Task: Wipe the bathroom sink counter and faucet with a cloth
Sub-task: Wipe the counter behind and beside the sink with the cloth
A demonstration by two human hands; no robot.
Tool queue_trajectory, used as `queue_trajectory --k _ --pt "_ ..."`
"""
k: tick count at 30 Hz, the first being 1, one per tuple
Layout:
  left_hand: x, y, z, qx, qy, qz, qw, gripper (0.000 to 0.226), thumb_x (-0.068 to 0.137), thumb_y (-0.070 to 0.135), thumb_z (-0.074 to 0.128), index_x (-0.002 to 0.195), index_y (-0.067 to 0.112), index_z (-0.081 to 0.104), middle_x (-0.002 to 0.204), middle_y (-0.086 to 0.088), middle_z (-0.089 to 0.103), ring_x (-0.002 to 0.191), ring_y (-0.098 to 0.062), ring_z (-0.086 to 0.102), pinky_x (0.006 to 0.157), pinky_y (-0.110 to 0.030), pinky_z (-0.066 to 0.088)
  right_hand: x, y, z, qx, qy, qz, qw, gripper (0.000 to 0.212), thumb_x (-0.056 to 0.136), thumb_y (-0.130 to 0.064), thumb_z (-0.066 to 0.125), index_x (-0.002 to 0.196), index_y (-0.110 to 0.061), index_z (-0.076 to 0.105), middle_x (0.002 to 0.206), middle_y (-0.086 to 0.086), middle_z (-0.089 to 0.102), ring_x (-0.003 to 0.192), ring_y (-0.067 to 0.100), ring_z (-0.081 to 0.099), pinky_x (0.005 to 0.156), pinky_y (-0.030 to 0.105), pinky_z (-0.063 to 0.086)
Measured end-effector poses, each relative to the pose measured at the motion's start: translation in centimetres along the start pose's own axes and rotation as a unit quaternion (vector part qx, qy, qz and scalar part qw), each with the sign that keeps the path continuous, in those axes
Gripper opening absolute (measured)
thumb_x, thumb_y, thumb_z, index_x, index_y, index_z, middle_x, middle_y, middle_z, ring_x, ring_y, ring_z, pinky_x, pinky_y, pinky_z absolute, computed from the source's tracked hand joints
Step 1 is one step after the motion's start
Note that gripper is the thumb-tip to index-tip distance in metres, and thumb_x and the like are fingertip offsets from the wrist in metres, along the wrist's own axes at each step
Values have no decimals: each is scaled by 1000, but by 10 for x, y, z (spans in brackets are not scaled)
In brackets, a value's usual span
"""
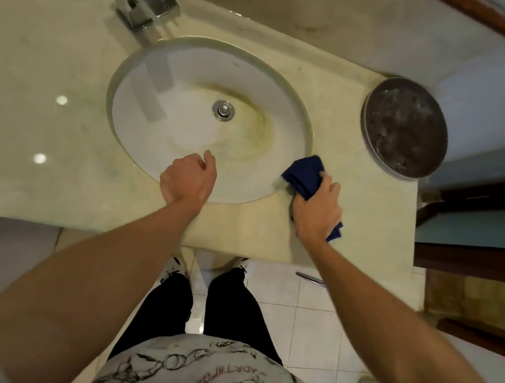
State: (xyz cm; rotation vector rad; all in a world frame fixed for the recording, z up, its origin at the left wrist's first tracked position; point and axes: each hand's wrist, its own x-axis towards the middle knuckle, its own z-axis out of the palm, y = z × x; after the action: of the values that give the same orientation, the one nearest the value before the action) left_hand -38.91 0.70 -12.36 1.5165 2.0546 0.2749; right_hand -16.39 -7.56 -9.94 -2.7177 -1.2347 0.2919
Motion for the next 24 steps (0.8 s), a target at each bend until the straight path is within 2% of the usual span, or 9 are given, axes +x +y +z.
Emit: queue_trajectory --k 4,6,8,11,15,20,24 --pt "0 -1 -11 -58 -56 -16 997 52 95 50 36 63 15 57 67 -4 65 69 -30 62 66 -35 44 -78 -30 16 11 -12 49 999 64 85 -24 65 144 -19 43 124 7 50 79 32 62 64 33 38" --pt "8 -5 -18 -156 -102 -49 981 47 89 50 42 75 13 67 76 -5 71 79 -30 67 72 -37 51 -110 -54 24 32 -27 66 997 67 83 -23 66 145 -20 42 124 6 49 82 32 64 64 32 39" --pt "15 -9 -29 -274 -125 -71 951 42 87 47 48 80 14 72 81 -2 74 84 -27 70 80 -37 54 -137 -86 32 57 -46 73 995 69 82 -23 67 146 -21 41 125 6 49 85 31 65 65 33 41" --pt "23 -14 -48 -344 -96 -67 932 36 90 42 51 79 15 73 79 4 73 81 -20 68 78 -32 50 -169 -148 46 82 -81 34 993 68 84 -24 70 145 -22 41 129 6 49 89 29 66 67 36 47" --pt "40 -27 -74 -349 -41 -61 934 38 90 45 49 77 18 72 79 5 74 78 -16 67 78 -31 50 -188 -203 58 96 -127 -16 987 66 89 -26 68 147 -21 38 133 6 46 89 26 66 67 33 41" --pt "41 -34 -80 -321 -42 -51 945 36 90 42 49 81 17 73 81 2 74 80 -19 68 81 -33 53 -178 -169 42 105 -155 -103 977 66 88 -24 66 148 -21 39 134 4 47 91 29 65 71 34 44" --pt "15 -27 -53 -280 -84 -27 956 32 92 36 52 84 13 73 82 -1 73 85 -25 70 77 -31 51 -160 -100 25 84 -122 -55 987 63 87 -23 64 145 -26 41 133 1 48 90 31 65 70 35 42"
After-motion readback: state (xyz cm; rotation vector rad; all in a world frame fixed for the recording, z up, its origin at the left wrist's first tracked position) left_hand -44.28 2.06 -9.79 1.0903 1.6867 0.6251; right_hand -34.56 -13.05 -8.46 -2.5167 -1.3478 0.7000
